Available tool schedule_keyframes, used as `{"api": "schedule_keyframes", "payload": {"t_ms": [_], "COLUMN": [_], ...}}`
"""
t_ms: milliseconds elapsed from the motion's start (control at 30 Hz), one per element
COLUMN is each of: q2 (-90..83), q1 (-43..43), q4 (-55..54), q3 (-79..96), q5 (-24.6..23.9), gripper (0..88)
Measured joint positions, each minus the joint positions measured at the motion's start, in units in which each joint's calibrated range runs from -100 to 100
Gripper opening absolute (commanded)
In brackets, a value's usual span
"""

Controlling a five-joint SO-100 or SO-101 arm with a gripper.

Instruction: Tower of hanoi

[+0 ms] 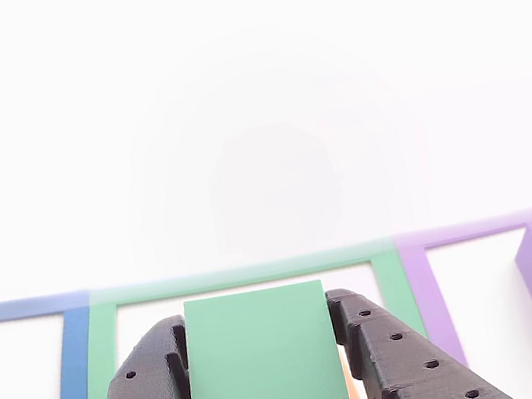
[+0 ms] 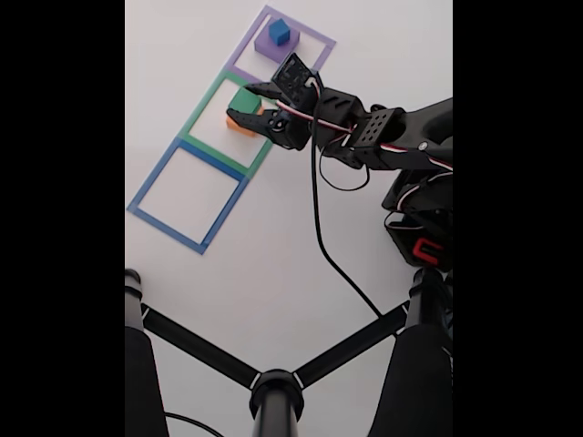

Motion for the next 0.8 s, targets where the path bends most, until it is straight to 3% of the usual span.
{"api": "schedule_keyframes", "payload": {"t_ms": [467,800], "q2": [13.0,17.64], "q1": [0.0,0.25], "q4": [-12.44,-14.29], "q3": [-0.35,-3.31], "q5": [0.0,0.0], "gripper": [4.2,4.3]}}
